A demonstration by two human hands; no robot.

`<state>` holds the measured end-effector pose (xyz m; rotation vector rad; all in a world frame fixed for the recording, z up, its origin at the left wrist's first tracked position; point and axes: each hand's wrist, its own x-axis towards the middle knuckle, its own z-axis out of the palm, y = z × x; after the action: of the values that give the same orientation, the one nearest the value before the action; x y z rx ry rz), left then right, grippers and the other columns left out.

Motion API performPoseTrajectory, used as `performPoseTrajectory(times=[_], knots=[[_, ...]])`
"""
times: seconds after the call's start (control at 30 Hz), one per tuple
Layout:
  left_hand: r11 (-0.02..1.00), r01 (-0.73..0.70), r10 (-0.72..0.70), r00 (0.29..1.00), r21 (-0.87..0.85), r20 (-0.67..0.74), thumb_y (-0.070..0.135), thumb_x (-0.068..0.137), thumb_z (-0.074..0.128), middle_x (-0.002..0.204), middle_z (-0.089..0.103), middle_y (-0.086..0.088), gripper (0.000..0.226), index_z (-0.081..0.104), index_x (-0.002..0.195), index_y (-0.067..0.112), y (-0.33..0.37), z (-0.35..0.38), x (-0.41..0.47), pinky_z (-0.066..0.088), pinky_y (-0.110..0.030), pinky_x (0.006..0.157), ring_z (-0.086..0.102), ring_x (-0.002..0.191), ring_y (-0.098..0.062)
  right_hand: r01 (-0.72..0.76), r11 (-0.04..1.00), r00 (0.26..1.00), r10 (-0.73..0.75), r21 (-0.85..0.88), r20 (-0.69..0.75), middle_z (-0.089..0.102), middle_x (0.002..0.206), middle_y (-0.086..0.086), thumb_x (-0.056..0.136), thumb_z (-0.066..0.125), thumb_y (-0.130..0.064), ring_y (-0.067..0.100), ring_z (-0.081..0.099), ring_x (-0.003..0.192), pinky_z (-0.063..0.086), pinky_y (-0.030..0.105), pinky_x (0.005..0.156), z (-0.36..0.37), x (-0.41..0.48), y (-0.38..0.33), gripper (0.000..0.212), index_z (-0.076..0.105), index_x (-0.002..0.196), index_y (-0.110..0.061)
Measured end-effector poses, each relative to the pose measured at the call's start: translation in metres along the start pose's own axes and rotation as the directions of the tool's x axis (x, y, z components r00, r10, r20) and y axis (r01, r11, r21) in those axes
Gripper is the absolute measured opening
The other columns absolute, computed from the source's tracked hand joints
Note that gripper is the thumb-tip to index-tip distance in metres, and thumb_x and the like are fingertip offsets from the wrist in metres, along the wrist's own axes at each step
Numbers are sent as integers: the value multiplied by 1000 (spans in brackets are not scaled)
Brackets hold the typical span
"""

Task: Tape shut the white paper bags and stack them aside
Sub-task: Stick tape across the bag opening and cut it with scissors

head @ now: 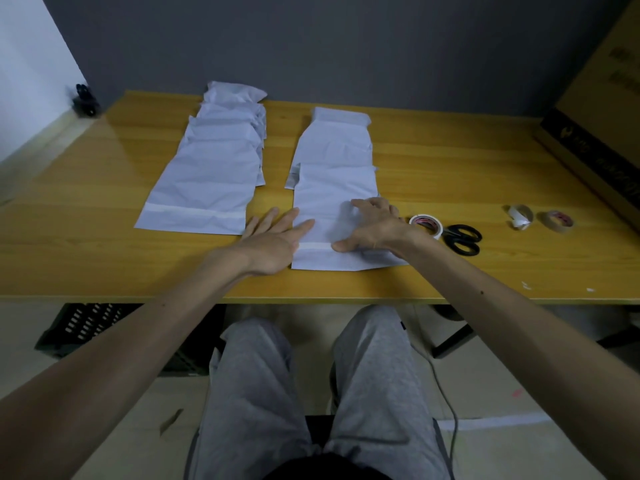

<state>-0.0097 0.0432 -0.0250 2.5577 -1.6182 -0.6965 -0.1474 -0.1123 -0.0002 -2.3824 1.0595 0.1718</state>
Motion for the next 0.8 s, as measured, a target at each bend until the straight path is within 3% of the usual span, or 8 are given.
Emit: performPoseTrajectory(times=[0.2, 0.3, 0.43, 0.53, 0.7, 0.8], knots=[[1000, -7, 7, 1000, 3, 8, 28, 106, 15, 158, -20, 16, 50, -3, 149, 46, 0, 0, 0, -10, -40, 118, -22, 145, -15, 9, 999, 998, -7, -31, 56, 5, 157, -1, 77, 73, -51, 30, 5, 143, 18, 47, 115, -8, -4, 10, 91, 22, 150, -33], [1000, -2, 2, 1000, 13, 17, 28, 106, 16, 158, -19, 14, 50, -2, 150, 45, 3, -1, 0, -10, -41, 118, -22, 145, -16, -18, 997, 1000, 20, -80, 13, 10, 154, -1, 74, 74, -52, 29, 8, 141, 17, 44, 113, -6, -5, 7, 90, 25, 148, -35], [998, -8, 11, 999, 66, -36, 25, 105, 24, 161, -10, 9, 51, 10, 151, 40, 9, -9, -1, -14, -41, 117, -25, 144, -19, -36, 976, 999, 35, -216, -9, 22, 145, 7, 71, 73, -55, 31, 18, 131, 23, 39, 95, -7, -3, -5, 87, 31, 143, -30], [1000, -22, 22, 997, 6, -77, 17, 100, 38, 162, 3, 1, 54, 26, 149, 35, 14, -19, 1, -6, -39, 118, -20, 146, -19, -22, 966, 1000, 19, -259, -13, 27, 141, 7, 70, 74, -54, 30, 24, 124, 23, 37, 84, -4, -3, -11, 83, 37, 138, -26], [979, -116, 78, 972, -166, -221, -1, 90, 44, 156, 24, -6, 66, 28, 150, 24, 26, -26, 2, 22, -32, 114, 9, 147, -22, 19, 988, 999, -24, -153, -31, 23, 148, -2, 74, 72, -45, 26, 18, 132, 27, 37, 92, 3, -5, -8, 81, 31, 143, -34], [954, -155, 95, 968, -256, -233, 6, 98, 40, 160, 12, -2, 61, 17, 152, 22, 33, -18, 5, 25, -30, 111, 8, 148, -18, 25, 994, 999, -28, -108, -28, 19, 152, -4, 75, 71, -44, 25, 13, 137, 23, 41, 105, 4, -8, -6, 81, 31, 144, -34]])
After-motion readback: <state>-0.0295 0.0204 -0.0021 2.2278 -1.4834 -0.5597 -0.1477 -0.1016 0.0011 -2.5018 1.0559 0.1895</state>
